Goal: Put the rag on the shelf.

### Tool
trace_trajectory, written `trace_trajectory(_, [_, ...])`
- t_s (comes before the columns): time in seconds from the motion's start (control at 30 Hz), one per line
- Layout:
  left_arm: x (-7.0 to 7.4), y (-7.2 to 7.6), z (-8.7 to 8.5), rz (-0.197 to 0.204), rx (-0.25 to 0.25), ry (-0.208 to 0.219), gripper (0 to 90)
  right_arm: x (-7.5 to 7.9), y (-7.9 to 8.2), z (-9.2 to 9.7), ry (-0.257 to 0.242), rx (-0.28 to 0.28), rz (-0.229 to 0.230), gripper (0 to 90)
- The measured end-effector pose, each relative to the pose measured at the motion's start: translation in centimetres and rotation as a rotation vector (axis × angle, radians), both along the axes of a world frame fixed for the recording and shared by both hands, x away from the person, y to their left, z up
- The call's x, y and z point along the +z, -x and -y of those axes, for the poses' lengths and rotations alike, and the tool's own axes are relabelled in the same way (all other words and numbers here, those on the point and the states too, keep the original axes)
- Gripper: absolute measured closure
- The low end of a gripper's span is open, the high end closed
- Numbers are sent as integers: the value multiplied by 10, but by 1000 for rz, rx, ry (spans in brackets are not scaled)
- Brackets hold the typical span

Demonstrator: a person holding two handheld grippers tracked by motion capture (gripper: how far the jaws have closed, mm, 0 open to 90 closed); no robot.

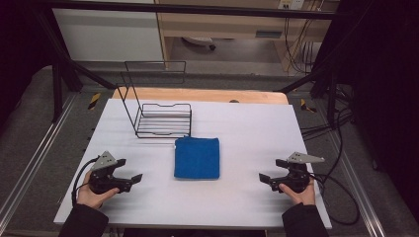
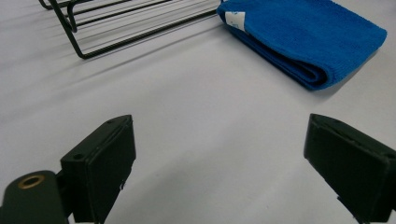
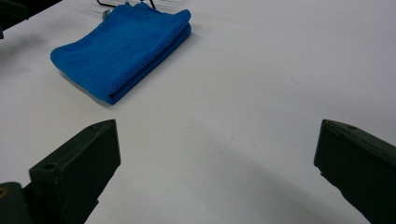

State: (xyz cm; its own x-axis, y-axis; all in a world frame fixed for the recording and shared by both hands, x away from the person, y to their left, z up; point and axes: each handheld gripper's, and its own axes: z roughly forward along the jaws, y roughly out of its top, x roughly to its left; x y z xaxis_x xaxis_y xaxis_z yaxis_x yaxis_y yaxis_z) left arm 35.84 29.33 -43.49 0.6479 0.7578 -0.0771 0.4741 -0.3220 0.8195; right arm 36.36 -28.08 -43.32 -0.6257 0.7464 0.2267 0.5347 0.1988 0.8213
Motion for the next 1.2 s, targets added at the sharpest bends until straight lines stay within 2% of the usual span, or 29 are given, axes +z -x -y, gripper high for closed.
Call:
trace_trajectory(0.33, [1, 2, 8, -4, -14, -8, 86, 1, 0, -4, 15, -4, -4, 10])
trace_trajectory(0.57, [6, 2, 21, -2, -14, -21, 111, 1, 0, -5, 18, -6, -1, 10])
trace_trajectory(0.77, [11, 2, 40, -3, -41, -28, 176, 1, 0, -7, 15, -9, -13, 11])
trace_trajectory(0.87, [12, 1, 58, -17, -76, -37, 199, 0, -1, -8, 28, 2, -7, 12])
trace_trajectory(0.9, [12, 1, 58, -17, -76, -37, 209, 0, -1, -8, 28, 2, -7, 12])
trace_trajectory(0.97, [16, 0, 72, -11, -100, -54, 235, -1, -1, -10, 29, 0, -13, 11])
trace_trajectory(1.1, [19, -3, 85, -26, -128, -46, 254, -1, -1, -10, 35, 3, -16, 12])
trace_trajectory(1.13, [20, -4, 95, -26, -143, -58, 260, -1, -1, -10, 33, 2, -16, 12])
trace_trajectory(1.2, [20, -5, 101, -28, -152, -64, 281, -1, -1, -10, 33, 4, -15, 12])
